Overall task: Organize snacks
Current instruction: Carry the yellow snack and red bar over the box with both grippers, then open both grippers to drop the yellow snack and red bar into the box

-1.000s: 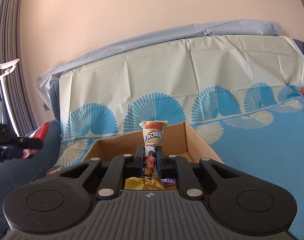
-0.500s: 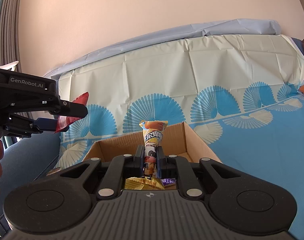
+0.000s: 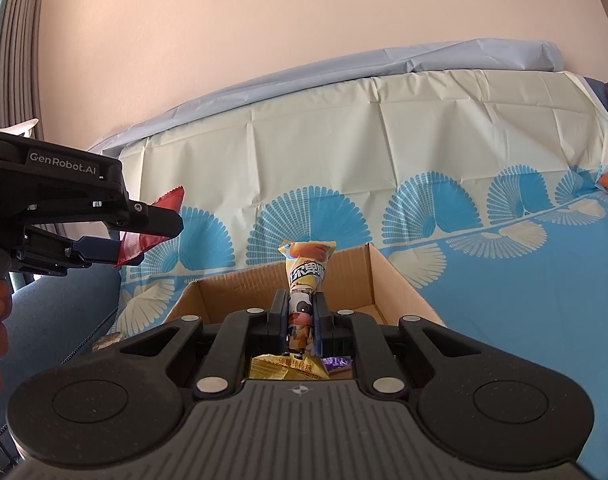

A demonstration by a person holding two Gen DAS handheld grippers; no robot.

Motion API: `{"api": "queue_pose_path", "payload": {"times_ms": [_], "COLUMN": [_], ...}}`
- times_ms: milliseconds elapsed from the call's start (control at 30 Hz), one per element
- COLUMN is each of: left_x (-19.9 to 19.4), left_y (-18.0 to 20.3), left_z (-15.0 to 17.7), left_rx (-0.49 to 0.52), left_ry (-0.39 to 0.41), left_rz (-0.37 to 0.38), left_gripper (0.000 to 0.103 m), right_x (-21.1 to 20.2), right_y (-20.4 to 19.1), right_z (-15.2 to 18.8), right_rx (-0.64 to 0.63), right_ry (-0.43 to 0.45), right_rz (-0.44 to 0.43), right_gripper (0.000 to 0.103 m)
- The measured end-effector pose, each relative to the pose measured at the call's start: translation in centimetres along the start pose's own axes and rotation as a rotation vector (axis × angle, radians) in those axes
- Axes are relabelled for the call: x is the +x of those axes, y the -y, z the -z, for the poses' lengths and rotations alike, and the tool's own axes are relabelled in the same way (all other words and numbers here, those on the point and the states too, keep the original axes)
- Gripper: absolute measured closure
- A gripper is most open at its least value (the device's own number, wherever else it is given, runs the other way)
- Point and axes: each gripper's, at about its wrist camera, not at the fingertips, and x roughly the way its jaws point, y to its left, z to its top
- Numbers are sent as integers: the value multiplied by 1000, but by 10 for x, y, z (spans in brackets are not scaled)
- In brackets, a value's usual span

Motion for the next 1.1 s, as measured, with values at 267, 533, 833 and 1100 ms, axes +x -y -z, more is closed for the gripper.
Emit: {"api": "queue_pose_path", "payload": {"times_ms": [267, 533, 833, 1100], "left_x": [0, 3, -8, -37], "left_y": [-1, 3, 1, -27], "left_z": [1, 1, 9, 31], "left_rx": [2, 12, 19, 10], "left_ry": [-1, -18, 25, 56], "left_rz": [5, 18, -6, -12], "left_gripper": [49, 43, 36, 48], "right_x": [0, 6, 2, 3], "right_y": [0, -4, -6, -15], "right_z": [0, 1, 1, 2], "right_rx": [-1, -16, -26, -68], "right_ry": [0, -40, -28, -34], "right_rz": [1, 7, 22, 39], "right_gripper": [91, 79, 39, 36]}}
